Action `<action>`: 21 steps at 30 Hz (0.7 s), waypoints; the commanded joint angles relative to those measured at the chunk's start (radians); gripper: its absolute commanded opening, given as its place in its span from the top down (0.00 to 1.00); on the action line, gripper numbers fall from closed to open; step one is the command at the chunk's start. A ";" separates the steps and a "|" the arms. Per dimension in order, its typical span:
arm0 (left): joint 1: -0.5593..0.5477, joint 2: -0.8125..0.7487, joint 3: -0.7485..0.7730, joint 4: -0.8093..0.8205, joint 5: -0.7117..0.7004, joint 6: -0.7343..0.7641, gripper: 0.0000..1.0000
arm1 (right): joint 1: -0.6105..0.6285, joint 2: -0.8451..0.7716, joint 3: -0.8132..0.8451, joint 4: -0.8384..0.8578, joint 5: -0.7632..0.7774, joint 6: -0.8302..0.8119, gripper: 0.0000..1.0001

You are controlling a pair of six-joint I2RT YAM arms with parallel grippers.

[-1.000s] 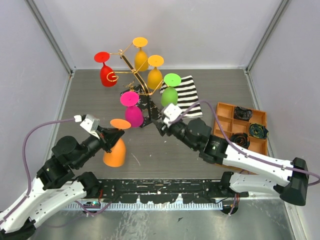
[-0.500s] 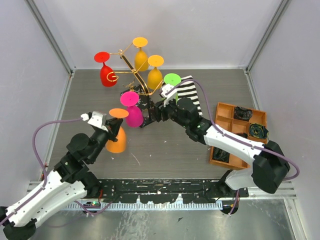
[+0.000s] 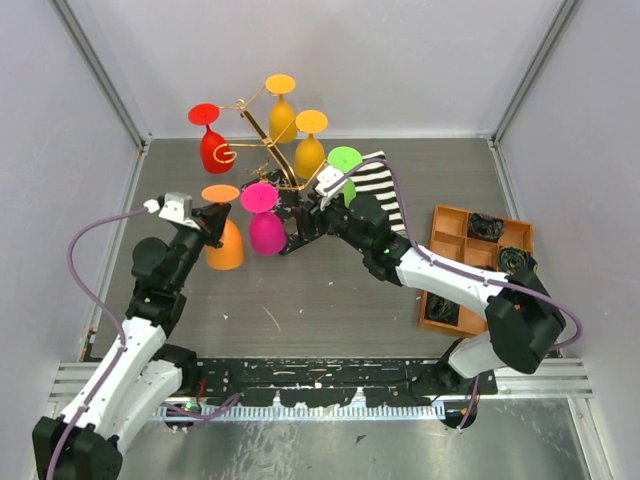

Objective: Place the wine glass upside down on the wine glass rack
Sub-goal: Turn the wine glass upside down at the wine rack.

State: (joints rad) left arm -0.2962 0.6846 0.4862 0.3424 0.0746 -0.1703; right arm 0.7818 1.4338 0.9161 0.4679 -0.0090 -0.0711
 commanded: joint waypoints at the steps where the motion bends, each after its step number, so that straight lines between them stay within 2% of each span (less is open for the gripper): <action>1: 0.058 0.061 -0.012 0.238 0.212 -0.025 1.00 | -0.008 0.018 0.008 0.108 0.009 -0.034 0.42; 10: 0.117 0.223 -0.012 0.475 0.301 -0.028 1.00 | -0.020 0.068 0.003 0.138 0.008 -0.036 0.42; 21: 0.138 0.395 0.034 0.638 0.370 -0.037 1.00 | -0.032 0.096 0.008 0.180 0.024 -0.042 0.41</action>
State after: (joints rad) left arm -0.1680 1.0412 0.4797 0.8417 0.4164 -0.2047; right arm 0.7593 1.5196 0.9115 0.5552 -0.0013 -0.1040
